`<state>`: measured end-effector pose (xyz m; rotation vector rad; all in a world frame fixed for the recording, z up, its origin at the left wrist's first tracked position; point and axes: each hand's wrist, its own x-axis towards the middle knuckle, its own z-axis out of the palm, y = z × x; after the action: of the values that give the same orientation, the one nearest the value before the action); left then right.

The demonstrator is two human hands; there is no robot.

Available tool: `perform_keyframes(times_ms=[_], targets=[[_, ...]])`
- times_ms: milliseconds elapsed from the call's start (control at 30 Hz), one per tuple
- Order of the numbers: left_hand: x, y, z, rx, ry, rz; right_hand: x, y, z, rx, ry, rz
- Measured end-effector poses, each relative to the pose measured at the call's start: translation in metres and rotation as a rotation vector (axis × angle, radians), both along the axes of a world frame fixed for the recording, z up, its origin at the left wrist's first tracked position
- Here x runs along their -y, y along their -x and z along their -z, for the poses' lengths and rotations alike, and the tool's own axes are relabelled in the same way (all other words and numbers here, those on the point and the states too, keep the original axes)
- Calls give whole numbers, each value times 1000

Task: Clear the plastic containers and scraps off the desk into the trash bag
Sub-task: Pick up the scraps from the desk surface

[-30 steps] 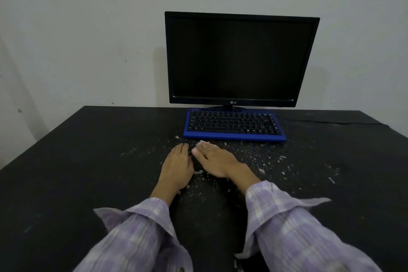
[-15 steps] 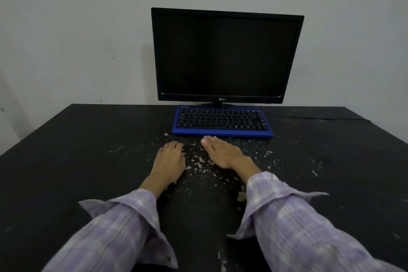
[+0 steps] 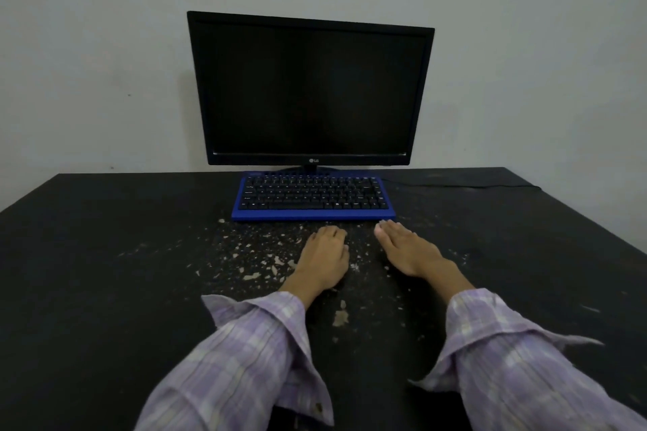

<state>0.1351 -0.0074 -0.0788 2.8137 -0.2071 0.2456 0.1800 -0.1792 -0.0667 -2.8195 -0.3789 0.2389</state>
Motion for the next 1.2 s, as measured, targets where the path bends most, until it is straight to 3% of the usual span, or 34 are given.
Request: perform_keyframes(times_ms=[333, 667, 934, 1200], targets=[[38, -37, 3, -2, -19, 61, 46, -42, 8, 24, -11, 67], [38, -45, 10, 61, -15, 58, 35, -80, -8, 37, -66, 26], [37, -41, 7, 46, -32, 73, 63, -36, 1, -2, -33, -111], [48, -33, -5, -56, -261, 44, 105, 16, 7, 44, -27, 94]])
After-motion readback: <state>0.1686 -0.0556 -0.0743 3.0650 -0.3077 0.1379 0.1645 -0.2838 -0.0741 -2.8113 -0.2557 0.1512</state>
